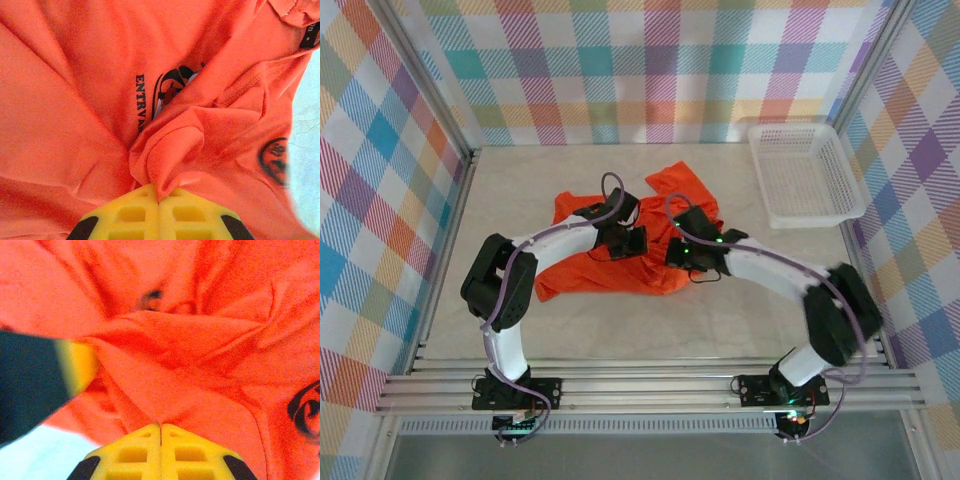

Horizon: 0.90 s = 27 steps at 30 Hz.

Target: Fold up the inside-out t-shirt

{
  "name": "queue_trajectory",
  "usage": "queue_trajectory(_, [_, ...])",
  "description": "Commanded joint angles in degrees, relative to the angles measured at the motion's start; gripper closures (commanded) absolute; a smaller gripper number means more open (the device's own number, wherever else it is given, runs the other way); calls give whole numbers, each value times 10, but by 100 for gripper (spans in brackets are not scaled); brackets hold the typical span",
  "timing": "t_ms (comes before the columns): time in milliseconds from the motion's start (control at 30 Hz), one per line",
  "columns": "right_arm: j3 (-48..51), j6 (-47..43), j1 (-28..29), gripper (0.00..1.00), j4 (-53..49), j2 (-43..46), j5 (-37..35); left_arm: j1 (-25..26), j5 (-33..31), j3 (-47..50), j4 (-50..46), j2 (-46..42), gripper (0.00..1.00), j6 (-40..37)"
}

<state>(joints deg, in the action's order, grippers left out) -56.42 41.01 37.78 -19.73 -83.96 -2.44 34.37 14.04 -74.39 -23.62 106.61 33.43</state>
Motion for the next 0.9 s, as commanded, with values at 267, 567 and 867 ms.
queue_trajectory(267, [271, 12, -104, 100, 38, 333, 81, -1, -12, 7, 4, 16, 100, -6])
queue_trajectory(567, [261, 44, -104, 77, -9, 283, 38, 7, 4, -7, 3, 9, 100, -2])
queue_trajectory(867, [78, -38, -34, 74, 20, 80, 58, 13, 6, 12, 11, -9, 100, 7])
